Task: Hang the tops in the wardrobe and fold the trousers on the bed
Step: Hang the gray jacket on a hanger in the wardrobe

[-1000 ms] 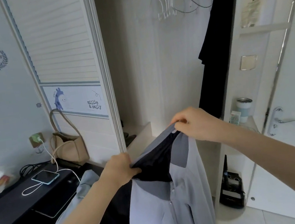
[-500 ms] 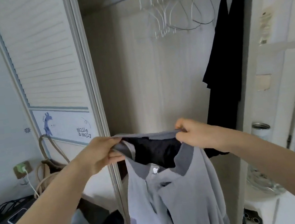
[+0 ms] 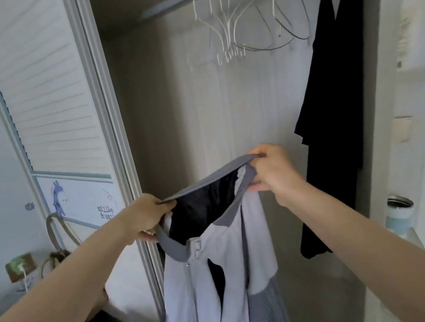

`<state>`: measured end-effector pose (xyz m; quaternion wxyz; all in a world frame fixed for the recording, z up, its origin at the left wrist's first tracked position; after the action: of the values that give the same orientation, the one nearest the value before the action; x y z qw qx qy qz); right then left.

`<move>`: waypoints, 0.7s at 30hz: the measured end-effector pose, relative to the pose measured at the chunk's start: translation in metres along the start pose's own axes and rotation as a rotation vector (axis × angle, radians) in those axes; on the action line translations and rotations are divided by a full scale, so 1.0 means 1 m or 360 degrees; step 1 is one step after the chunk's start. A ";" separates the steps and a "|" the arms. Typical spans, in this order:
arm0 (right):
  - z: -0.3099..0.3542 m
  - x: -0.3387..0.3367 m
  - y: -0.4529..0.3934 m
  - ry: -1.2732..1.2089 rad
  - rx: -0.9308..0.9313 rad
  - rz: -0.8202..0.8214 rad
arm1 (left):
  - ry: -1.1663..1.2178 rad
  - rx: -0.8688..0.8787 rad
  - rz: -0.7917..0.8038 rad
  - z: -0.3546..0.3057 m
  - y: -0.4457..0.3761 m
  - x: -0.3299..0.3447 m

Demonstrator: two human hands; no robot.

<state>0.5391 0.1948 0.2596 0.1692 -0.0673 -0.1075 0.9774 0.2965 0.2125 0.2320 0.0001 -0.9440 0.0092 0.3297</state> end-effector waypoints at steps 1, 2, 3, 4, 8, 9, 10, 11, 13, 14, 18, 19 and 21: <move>0.001 0.003 -0.003 -0.0125 0.0100 0.0012 | 0.0332 -0.0065 0.0023 -0.001 -0.005 0.001; 0.002 0.005 -0.006 -0.0205 0.0166 0.0026 | 0.0717 -0.0127 0.0054 -0.001 -0.012 0.001; 0.004 0.008 -0.009 -0.0226 0.0186 0.0037 | 0.1085 -0.0171 0.0088 -0.002 -0.019 0.001; 0.006 0.010 -0.013 -0.0212 0.0165 0.0031 | 0.1396 -0.0202 0.0126 -0.003 -0.027 0.000; 0.010 0.012 -0.039 0.0012 0.0015 -0.0160 | 0.1858 -0.0072 0.0217 -0.026 -0.050 -0.017; 0.010 0.012 -0.046 0.0054 0.0010 -0.0181 | 0.1849 0.0007 0.0241 -0.034 -0.056 -0.022; 0.009 0.011 -0.052 0.0080 0.0008 -0.0197 | 0.1810 0.0079 0.0247 -0.040 -0.061 -0.026; 0.010 0.009 -0.059 0.0100 -0.0007 -0.0240 | 0.1788 0.0147 0.0292 -0.045 -0.067 -0.030; 0.011 0.003 -0.073 0.0128 -0.0031 -0.0346 | 0.1727 0.0247 0.0488 -0.050 -0.082 -0.035; 0.012 -0.002 -0.080 0.0134 -0.0023 -0.0398 | 0.1655 0.0267 0.0603 -0.052 -0.090 -0.035; 0.017 -0.009 -0.101 0.0175 0.0011 -0.0508 | 0.1463 0.0265 0.0775 -0.063 -0.121 -0.035; 0.018 -0.008 -0.106 0.0235 0.0010 -0.0500 | 0.1488 0.0286 0.0774 -0.071 -0.127 -0.035; 0.017 -0.005 -0.113 0.0334 0.0043 -0.0480 | 0.1526 0.0360 0.0748 -0.086 -0.139 -0.036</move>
<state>0.5767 0.2936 0.3027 0.3251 -0.1497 -0.0850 0.9299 0.3244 0.3514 0.3213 0.0236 -0.9552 0.2544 -0.1495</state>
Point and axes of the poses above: each hand's wrist, its own y-axis away from the middle knuckle, its own x-axis out of the palm, z = x × y, the point moved 3 cm from there along -y, towards the middle knuckle, and after that the axes turned 4 degrees about x, right-handed, at the moved point
